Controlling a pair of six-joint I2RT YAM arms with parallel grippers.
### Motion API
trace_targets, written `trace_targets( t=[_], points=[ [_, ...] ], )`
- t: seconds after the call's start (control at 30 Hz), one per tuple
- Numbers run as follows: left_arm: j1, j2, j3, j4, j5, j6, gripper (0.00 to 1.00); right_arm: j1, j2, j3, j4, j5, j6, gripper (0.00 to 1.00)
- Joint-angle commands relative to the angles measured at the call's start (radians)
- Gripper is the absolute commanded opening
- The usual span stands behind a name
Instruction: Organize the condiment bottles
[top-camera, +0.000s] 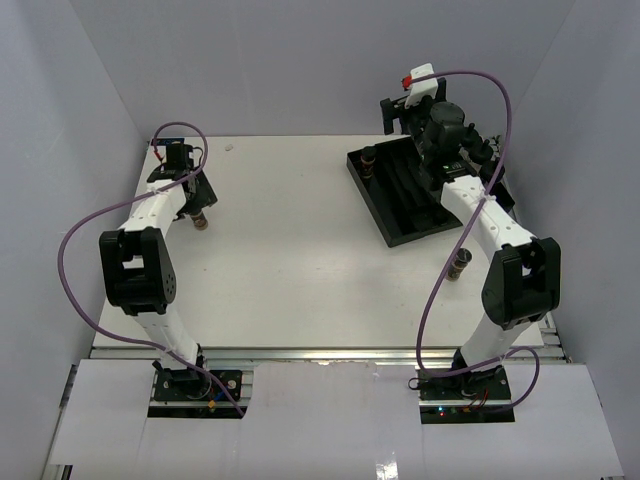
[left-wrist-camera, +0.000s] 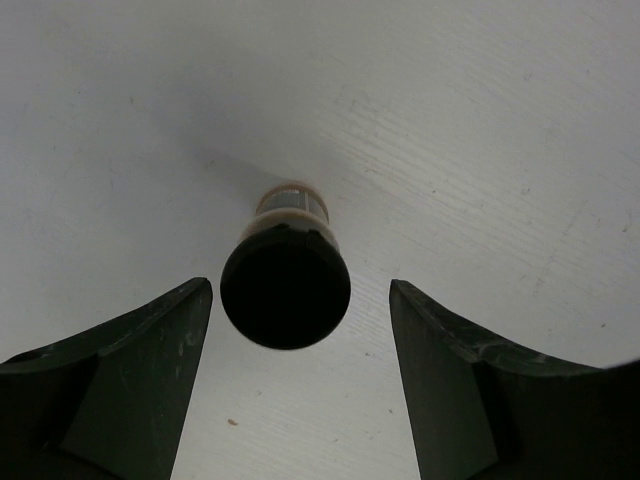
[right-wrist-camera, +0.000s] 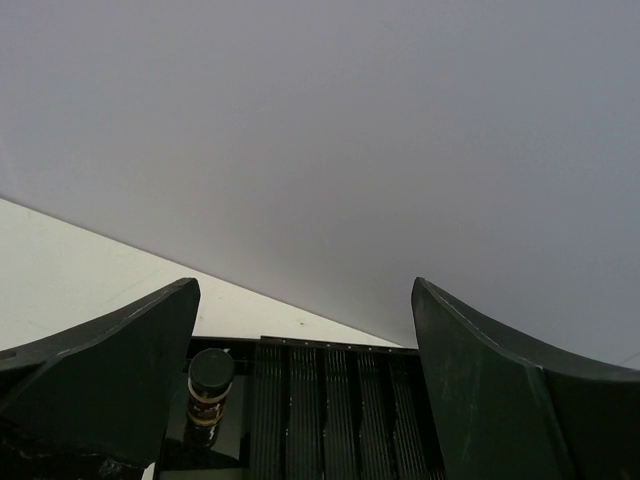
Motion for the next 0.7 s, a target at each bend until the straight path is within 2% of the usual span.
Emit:
trace_targets(
  t=[0.0, 0.23, 0.4, 0.47, 0.57, 0.6, 0.67],
  points=[
    [0.008, 0.026, 0.063, 0.008, -0.026, 0.019, 0.79, -0.006, -0.048, -0.021, 0.045, 0.032, -0.027, 0.93],
    [0.009, 0.061, 0.089, 0.002, -0.034, 0.033, 0.66, -0.015, -0.066, -0.036, 0.059, 0.040, -0.030, 0.93],
    [0.007, 0.071, 0.102, 0.006, -0.015, 0.050, 0.39, -0.018, -0.082, -0.044, 0.058, 0.038, -0.030, 0.93],
    [0.008, 0.070, 0.104, 0.000, 0.002, 0.056, 0.23, -0.018, -0.089, -0.044, 0.055, 0.037, -0.028, 0.93],
    [0.002, 0.050, 0.088, -0.003, 0.039, 0.064, 0.04, -0.017, -0.104, -0.038, 0.033, 0.020, -0.004, 0.93],
    [-0.004, 0.035, 0.080, -0.003, 0.055, 0.067, 0.00, -0.018, -0.111, -0.035, 0.015, 0.003, 0.017, 0.93],
    [-0.023, 0.016, 0.067, -0.003, 0.079, 0.070, 0.00, -0.018, -0.121, -0.019, -0.024, -0.019, 0.048, 0.93]
  ],
)
